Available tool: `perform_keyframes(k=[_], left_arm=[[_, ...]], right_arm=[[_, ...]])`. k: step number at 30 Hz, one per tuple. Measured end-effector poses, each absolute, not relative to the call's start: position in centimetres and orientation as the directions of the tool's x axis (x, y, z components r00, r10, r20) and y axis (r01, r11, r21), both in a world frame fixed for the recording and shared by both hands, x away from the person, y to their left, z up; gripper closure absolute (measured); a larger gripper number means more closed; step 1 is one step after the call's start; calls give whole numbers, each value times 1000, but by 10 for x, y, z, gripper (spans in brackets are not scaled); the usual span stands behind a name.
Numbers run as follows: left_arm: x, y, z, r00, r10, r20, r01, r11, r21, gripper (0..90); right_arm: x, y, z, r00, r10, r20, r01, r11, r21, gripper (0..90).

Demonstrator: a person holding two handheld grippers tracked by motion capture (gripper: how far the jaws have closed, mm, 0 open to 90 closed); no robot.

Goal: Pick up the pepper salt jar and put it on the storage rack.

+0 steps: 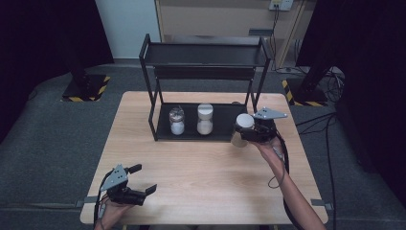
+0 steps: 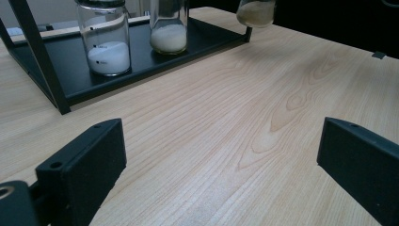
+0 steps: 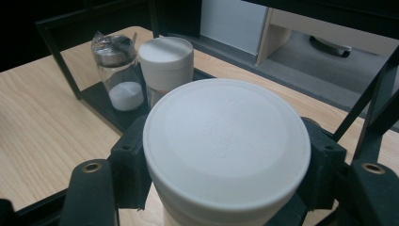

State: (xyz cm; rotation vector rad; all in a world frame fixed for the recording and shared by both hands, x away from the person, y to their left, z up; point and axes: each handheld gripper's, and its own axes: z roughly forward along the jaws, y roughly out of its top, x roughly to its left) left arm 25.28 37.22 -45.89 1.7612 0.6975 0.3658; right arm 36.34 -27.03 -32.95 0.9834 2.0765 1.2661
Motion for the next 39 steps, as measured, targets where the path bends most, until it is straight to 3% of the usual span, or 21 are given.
perform_keyframes(k=[39], left_arm=[[253, 374, -460, 777, 620, -111, 268, -166, 949, 7]], right_arm=[[417, -220, -340, -464, 883, -69, 384, 271, 883, 334]])
